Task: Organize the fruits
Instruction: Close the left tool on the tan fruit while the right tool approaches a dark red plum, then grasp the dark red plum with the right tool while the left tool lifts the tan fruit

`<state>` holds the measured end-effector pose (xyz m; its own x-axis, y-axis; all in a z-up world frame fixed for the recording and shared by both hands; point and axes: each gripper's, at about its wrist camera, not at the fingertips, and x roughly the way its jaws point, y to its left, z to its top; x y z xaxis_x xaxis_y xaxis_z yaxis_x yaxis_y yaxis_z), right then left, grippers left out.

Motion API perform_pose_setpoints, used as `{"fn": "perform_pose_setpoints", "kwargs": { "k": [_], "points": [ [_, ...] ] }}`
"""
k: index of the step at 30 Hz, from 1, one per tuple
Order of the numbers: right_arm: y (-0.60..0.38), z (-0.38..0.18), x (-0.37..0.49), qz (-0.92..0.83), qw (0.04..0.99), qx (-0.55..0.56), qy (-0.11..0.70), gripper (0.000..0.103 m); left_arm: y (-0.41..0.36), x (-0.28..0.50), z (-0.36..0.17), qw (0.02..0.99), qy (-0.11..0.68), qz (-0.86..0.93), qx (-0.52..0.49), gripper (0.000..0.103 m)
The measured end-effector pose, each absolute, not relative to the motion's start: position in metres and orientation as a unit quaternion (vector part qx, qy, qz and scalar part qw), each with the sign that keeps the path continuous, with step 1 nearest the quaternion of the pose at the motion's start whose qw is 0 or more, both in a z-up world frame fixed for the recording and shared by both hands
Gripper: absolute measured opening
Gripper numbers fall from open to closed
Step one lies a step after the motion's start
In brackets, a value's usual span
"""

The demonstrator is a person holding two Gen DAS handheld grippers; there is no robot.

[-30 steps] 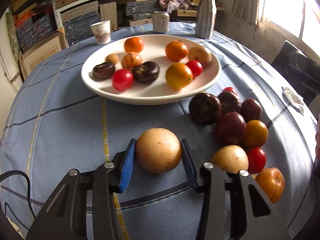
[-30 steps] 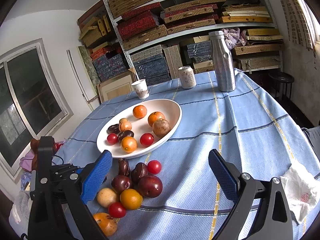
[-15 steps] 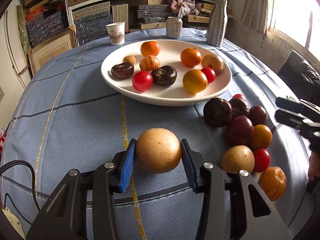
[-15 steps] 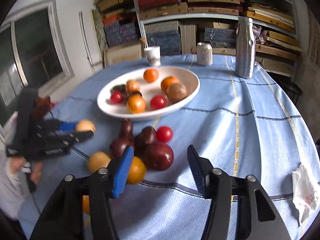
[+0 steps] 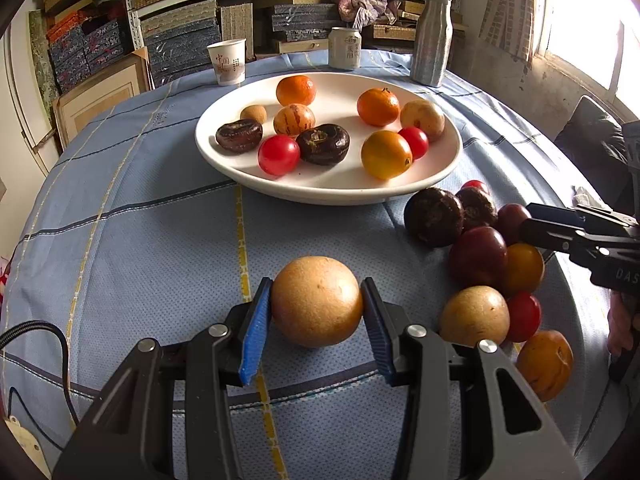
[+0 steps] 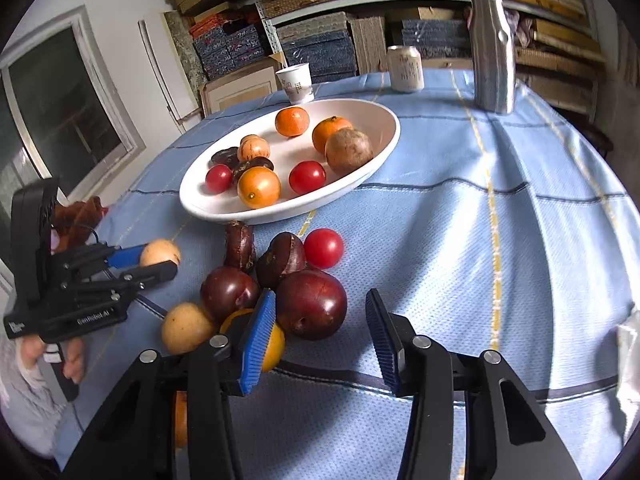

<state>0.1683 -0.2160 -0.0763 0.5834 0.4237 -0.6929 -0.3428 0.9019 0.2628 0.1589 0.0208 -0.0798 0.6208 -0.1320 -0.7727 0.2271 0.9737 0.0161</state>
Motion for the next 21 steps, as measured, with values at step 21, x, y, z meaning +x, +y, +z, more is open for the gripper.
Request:
{"fn": "perform_pose_setpoints", "kwargs": {
  "k": [21],
  "points": [
    [-0.224,-0.088,0.184,0.249,0.858,0.133,0.429,0.038,0.023,0.162,-0.083,0.895,0.431,-0.106,0.045,0.044]
  ]
}}
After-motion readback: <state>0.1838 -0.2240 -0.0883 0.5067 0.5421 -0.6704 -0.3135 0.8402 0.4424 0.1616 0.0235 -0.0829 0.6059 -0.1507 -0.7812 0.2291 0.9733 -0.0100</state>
